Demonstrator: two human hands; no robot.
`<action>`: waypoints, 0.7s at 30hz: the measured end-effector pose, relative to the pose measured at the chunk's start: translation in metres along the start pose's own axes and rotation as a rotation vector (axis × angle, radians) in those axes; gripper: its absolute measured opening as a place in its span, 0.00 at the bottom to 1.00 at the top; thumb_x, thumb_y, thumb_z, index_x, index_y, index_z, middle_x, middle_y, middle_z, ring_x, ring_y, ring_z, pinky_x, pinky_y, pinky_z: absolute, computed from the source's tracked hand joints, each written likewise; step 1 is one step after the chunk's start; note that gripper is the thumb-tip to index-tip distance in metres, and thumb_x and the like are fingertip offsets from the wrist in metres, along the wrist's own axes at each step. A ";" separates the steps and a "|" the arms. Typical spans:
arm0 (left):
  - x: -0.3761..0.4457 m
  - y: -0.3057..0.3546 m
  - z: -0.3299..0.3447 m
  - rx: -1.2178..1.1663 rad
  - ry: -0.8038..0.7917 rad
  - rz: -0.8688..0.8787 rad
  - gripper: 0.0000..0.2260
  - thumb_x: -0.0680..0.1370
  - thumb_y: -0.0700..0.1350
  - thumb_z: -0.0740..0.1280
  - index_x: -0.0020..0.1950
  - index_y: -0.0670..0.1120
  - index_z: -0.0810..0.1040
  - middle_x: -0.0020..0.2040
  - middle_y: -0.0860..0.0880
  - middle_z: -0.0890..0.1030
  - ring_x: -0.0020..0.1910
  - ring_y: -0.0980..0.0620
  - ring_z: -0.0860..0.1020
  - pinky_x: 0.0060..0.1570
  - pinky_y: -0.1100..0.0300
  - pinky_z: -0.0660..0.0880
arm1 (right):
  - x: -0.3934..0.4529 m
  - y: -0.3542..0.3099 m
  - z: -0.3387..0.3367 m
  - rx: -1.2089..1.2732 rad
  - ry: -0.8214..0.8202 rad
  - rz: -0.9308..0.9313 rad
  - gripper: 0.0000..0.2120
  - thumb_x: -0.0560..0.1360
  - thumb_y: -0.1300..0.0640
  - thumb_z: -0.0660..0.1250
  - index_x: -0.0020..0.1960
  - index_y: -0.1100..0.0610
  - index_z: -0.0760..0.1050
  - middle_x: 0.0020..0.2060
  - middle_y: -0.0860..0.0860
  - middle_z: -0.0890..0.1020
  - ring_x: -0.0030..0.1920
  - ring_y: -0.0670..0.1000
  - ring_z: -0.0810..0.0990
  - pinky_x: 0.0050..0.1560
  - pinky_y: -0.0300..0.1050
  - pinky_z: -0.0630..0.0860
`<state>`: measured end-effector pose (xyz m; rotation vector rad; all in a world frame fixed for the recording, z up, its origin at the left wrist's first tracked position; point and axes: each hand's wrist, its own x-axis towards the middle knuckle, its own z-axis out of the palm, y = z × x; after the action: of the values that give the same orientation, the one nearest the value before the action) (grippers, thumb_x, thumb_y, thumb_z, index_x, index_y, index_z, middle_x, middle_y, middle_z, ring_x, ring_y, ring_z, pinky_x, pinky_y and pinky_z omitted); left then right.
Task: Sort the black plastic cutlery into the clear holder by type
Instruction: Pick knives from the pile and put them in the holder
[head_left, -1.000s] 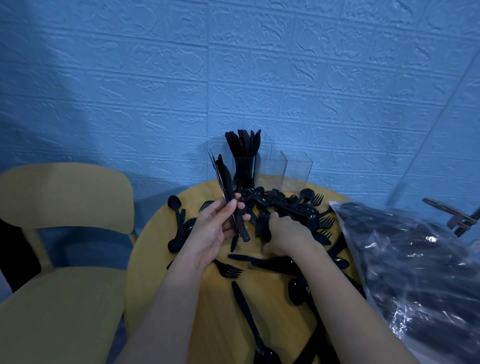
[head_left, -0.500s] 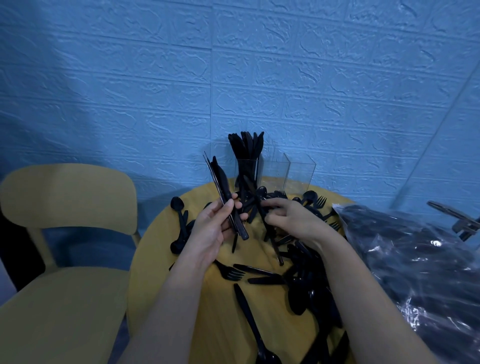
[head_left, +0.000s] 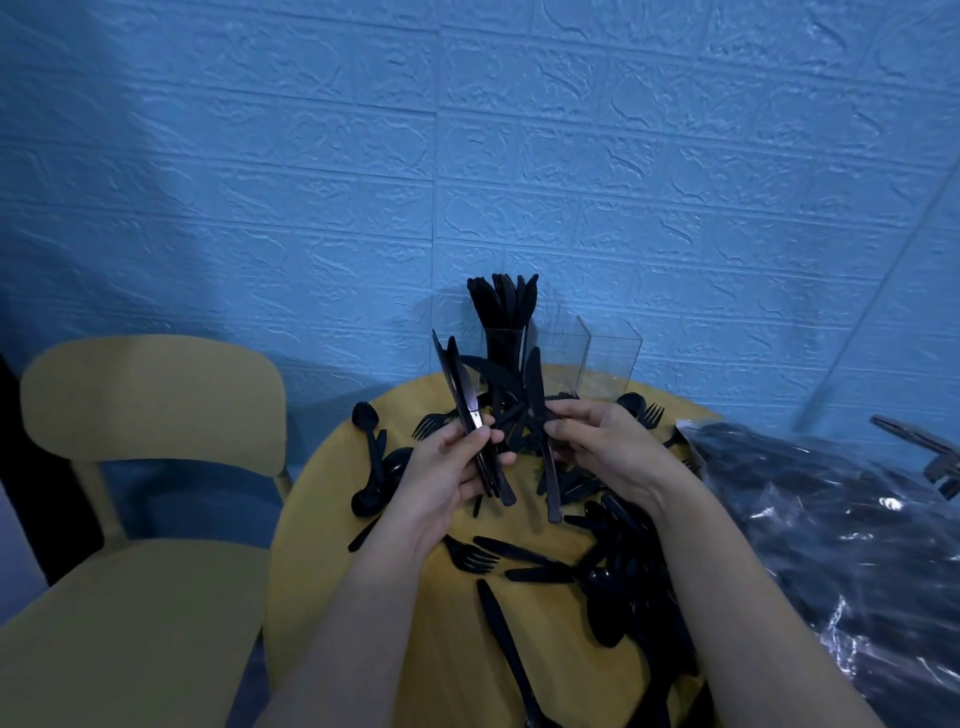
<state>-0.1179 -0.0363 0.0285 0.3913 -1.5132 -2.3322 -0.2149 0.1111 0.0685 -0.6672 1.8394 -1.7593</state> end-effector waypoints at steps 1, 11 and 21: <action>0.000 0.000 0.000 0.008 -0.007 0.001 0.06 0.79 0.40 0.63 0.54 0.45 0.78 0.47 0.47 0.82 0.41 0.51 0.84 0.38 0.57 0.81 | 0.001 0.000 0.001 0.017 0.002 -0.010 0.10 0.76 0.68 0.64 0.56 0.63 0.77 0.39 0.51 0.83 0.37 0.44 0.81 0.39 0.36 0.77; 0.000 -0.002 0.005 0.067 -0.052 -0.033 0.07 0.80 0.40 0.61 0.53 0.46 0.78 0.46 0.48 0.83 0.43 0.51 0.83 0.44 0.53 0.80 | 0.005 -0.002 0.011 0.098 0.100 -0.036 0.07 0.74 0.67 0.68 0.52 0.63 0.79 0.43 0.56 0.83 0.40 0.48 0.82 0.40 0.38 0.80; -0.004 -0.004 0.005 0.139 -0.180 -0.018 0.07 0.80 0.41 0.61 0.55 0.46 0.78 0.44 0.50 0.85 0.42 0.50 0.83 0.39 0.58 0.80 | 0.009 0.009 0.034 -0.146 0.260 -0.135 0.06 0.72 0.63 0.71 0.43 0.53 0.81 0.42 0.50 0.85 0.44 0.49 0.83 0.51 0.44 0.78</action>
<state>-0.1167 -0.0287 0.0275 0.2338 -1.7690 -2.3371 -0.1992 0.0801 0.0583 -0.6569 2.1594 -1.8859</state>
